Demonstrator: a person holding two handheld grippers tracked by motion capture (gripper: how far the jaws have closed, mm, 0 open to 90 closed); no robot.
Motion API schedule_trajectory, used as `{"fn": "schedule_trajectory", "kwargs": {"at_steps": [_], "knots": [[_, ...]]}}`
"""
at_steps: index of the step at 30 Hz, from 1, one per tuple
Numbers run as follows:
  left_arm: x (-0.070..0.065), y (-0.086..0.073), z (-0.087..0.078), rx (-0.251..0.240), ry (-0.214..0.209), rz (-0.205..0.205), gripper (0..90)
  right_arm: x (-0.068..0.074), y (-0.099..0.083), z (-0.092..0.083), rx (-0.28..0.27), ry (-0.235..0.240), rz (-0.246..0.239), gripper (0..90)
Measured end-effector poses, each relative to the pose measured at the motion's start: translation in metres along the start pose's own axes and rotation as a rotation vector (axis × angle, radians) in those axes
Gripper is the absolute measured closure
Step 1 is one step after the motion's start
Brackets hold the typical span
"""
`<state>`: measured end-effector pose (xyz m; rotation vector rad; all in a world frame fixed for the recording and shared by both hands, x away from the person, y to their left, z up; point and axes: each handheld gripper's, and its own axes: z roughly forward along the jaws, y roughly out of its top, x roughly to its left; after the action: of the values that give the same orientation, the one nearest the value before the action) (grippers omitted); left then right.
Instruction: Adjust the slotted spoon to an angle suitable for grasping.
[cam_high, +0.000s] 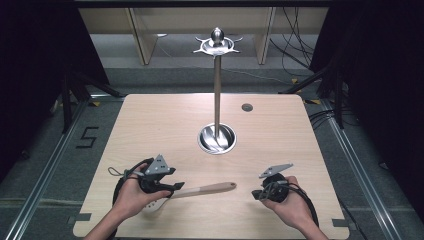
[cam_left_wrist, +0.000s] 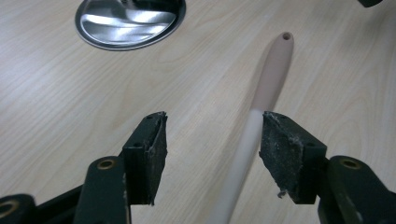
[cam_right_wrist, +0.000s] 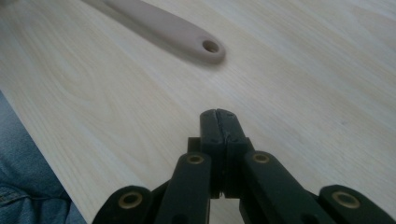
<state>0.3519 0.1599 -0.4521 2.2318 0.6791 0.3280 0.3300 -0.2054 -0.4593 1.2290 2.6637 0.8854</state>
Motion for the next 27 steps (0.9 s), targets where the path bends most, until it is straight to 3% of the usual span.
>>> {"fn": "schedule_trajectory", "kwargs": {"at_steps": [1,5,12,15,16,19,27], "knots": [[-0.001,0.001,0.001,0.004,-0.004,0.001,40.2,0.003,0.002,0.001,0.022,0.006,0.022,90.0],[-0.001,0.006,0.006,0.030,-0.028,0.030,40.5,0.005,0.009,0.009,0.034,0.017,-0.010,90.0],[0.002,0.009,0.013,0.052,-0.022,0.041,46.3,0.011,0.021,0.022,0.061,0.028,-0.032,90.0],[0.004,0.008,0.013,0.047,-0.014,0.036,46.4,0.013,0.029,0.030,0.073,0.026,-0.035,90.0],[0.003,0.007,0.013,0.038,-0.015,0.012,46.4,0.014,0.031,0.032,0.078,0.026,-0.031,90.0],[0.004,0.005,0.012,0.024,-0.017,0.000,46.4,0.015,0.038,0.041,0.092,0.021,-0.038,90.0],[0.006,0.001,0.012,0.003,0.012,-0.009,48.3,0.018,0.048,0.057,0.144,0.020,-0.045,90.0]]}}
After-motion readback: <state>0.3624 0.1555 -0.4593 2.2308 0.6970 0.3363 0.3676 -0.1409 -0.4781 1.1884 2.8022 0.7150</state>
